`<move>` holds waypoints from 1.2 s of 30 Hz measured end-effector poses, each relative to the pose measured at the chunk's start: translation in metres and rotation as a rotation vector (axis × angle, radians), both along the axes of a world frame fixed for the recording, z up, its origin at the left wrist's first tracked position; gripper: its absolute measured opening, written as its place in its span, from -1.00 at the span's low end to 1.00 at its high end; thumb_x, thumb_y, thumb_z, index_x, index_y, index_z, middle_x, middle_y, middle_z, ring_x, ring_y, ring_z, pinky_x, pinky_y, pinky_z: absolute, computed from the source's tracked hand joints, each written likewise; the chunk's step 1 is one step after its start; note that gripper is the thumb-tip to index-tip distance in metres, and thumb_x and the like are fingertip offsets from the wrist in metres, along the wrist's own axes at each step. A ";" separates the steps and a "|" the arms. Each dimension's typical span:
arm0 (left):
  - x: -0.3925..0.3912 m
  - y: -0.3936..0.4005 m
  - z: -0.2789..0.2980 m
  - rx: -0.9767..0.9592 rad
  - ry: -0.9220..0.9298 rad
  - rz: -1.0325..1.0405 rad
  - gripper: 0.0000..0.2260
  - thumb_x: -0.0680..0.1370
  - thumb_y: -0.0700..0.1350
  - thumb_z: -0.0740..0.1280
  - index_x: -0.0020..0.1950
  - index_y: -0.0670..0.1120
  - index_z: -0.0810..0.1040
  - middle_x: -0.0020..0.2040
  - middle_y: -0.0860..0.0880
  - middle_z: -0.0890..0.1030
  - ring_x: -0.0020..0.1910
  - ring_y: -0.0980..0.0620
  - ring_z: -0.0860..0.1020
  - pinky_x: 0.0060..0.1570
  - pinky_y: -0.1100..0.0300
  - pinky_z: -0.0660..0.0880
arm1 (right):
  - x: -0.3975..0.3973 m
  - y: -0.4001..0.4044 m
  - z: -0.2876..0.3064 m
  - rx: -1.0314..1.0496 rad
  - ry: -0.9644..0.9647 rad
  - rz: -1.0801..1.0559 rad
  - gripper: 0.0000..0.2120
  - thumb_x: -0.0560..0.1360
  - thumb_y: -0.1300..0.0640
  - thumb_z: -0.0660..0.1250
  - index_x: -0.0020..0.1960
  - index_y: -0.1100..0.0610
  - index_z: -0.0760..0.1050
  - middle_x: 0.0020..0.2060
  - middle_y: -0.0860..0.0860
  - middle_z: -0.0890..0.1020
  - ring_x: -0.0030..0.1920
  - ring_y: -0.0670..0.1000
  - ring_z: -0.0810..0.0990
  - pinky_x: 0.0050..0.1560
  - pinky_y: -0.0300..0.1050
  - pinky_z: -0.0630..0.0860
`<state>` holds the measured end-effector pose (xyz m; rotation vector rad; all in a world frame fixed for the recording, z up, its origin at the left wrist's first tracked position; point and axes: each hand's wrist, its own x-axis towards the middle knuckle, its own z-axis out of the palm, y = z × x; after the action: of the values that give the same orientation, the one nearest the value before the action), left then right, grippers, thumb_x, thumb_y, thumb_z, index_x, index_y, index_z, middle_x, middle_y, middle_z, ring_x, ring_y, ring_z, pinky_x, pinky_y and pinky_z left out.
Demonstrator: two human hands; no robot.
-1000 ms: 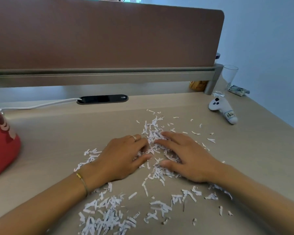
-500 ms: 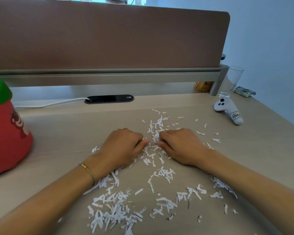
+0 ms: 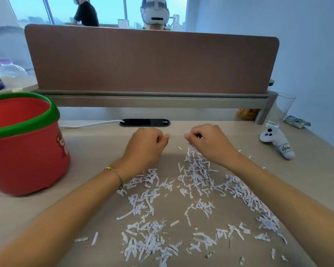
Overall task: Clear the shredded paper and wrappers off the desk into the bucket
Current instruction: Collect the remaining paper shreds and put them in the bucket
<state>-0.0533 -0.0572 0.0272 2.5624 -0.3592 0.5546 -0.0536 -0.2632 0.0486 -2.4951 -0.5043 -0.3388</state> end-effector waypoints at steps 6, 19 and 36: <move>-0.004 0.023 0.054 0.015 -0.068 0.053 -0.54 0.66 0.03 0.22 -0.38 -0.16 0.48 -0.48 -0.10 0.47 -0.49 -0.05 0.38 -0.46 0.07 0.31 | 0.006 0.030 0.048 0.079 -0.080 0.028 -0.58 0.60 0.06 0.27 -0.41 0.16 0.42 -0.52 0.02 0.47 -0.51 -0.09 0.34 -0.40 -0.10 0.27; -0.033 0.132 0.151 -0.006 -0.236 0.258 -0.51 0.66 0.05 0.26 -0.47 -0.06 0.44 -0.51 -0.02 0.44 -0.50 0.06 0.41 -0.41 0.31 0.24 | 0.011 0.156 0.130 0.202 -0.144 0.268 -0.57 0.59 0.02 0.30 -0.37 0.23 0.52 -0.45 0.00 0.59 -0.43 -0.08 0.48 -0.35 -0.17 0.38; -0.021 0.265 0.139 0.068 -0.095 0.457 -0.52 0.62 0.03 0.29 -0.48 -0.10 0.41 -0.51 -0.04 0.49 -0.46 0.02 0.46 -0.30 0.11 0.42 | 0.025 0.283 0.140 0.187 -0.152 0.434 -0.53 0.61 0.04 0.31 -0.45 0.15 0.44 -0.58 -0.05 0.52 -0.61 -0.12 0.45 -0.33 -0.12 0.49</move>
<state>-0.0739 0.2078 0.1665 2.6971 0.1896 0.8395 -0.0289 0.0202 0.1884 -2.1194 -1.0045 -0.3826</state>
